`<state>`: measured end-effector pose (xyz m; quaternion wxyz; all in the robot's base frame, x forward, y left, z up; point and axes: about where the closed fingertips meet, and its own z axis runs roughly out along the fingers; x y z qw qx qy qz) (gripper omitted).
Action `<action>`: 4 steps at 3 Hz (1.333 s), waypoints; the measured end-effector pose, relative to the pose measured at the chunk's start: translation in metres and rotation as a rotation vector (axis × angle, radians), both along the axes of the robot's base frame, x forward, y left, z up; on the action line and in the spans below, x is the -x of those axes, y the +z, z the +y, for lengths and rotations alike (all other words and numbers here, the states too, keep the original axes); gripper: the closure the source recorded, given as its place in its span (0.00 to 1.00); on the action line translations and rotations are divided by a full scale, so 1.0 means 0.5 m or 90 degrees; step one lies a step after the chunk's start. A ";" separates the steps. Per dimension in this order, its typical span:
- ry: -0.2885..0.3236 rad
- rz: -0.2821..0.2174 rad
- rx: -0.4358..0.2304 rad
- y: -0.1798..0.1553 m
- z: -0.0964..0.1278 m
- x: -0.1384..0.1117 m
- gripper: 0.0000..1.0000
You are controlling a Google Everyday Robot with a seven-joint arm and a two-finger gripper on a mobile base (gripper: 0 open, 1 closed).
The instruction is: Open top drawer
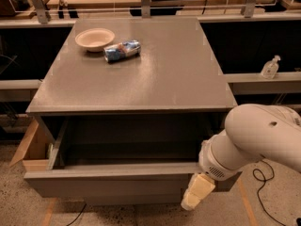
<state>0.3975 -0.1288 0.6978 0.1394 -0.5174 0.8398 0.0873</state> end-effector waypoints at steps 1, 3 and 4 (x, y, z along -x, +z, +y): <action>0.022 0.025 -0.016 -0.030 -0.014 -0.004 0.18; 0.044 0.065 -0.059 -0.060 -0.039 0.030 0.64; 0.043 0.071 -0.064 -0.058 -0.043 0.049 0.88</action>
Offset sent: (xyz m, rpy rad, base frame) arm -0.0091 -0.0253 -0.0386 0.1237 0.1222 0.0824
